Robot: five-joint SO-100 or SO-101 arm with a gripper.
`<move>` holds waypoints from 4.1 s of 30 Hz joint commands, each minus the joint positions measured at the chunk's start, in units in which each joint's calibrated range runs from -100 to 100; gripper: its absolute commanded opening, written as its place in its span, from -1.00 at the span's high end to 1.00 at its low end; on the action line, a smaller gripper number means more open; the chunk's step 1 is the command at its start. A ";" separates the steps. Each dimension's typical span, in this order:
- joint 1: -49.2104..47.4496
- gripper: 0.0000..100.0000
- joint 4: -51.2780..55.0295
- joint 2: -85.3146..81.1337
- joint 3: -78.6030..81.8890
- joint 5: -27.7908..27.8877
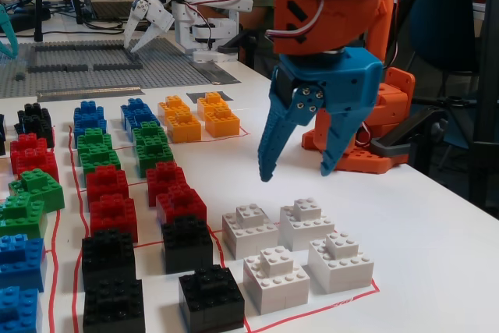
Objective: Grab the block and put it in the grey marker
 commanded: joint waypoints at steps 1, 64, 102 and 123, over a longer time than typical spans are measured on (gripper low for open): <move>-0.71 0.47 -2.02 -1.97 -0.44 -0.93; -7.37 0.71 -14.26 10.12 -3.25 -0.63; 15.51 0.99 15.44 -8.54 -21.77 24.66; 77.99 0.99 13.65 -15.79 -20.68 62.86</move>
